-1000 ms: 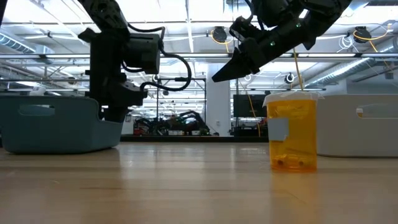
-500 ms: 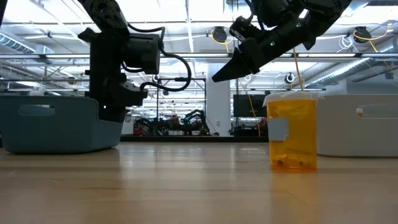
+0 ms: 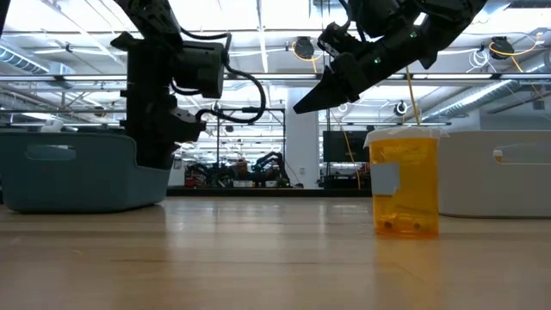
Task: Pick and place medicine bottles into bin by pill shape (circle, oval)
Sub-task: Adjust the blue pill bottle
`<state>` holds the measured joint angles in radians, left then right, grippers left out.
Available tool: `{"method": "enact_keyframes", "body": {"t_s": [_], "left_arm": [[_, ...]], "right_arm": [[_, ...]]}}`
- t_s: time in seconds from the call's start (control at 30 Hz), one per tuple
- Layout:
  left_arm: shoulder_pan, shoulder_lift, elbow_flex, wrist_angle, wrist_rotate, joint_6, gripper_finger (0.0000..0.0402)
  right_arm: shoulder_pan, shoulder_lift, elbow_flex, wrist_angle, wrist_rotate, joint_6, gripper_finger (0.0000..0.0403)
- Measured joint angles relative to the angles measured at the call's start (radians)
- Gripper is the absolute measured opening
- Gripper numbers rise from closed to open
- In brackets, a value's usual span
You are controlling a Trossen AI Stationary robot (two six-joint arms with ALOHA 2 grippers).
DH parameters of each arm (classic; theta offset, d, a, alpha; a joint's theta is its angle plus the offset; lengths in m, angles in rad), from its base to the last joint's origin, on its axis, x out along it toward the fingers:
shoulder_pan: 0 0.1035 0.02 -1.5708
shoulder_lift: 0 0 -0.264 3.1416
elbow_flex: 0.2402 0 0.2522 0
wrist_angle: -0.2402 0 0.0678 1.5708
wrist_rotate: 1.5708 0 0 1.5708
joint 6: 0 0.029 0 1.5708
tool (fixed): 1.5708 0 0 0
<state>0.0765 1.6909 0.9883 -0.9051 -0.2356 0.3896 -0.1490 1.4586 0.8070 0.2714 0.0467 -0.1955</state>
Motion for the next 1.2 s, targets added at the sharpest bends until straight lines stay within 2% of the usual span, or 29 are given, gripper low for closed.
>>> {"method": "enact_keyframes", "body": {"t_s": [0.4, 0.97, 1.13, 1.2], "left_arm": [[-0.004, 0.000, 0.099, -0.122, -0.003, -0.078, 0.0113], [-0.097, -0.013, 0.384, -0.407, -0.038, -0.272, 0.0113], [-0.129, -0.055, 0.437, -0.424, -0.039, -0.320, 0.0113], [-0.138, -0.082, 0.456, -0.420, -0.052, -0.343, 0.0113]], "right_arm": [[0.000, 0.000, 0.000, 0.000, 0.000, 0.000, 0.0219], [0.000, 0.000, -0.010, 0.009, 0.000, 0.000, 0.0219], [0.000, 0.000, -0.030, 0.081, -0.004, 0.024, 0.0219], [0.000, 0.000, -0.035, 0.117, -0.044, 0.037, 0.0219]]}}
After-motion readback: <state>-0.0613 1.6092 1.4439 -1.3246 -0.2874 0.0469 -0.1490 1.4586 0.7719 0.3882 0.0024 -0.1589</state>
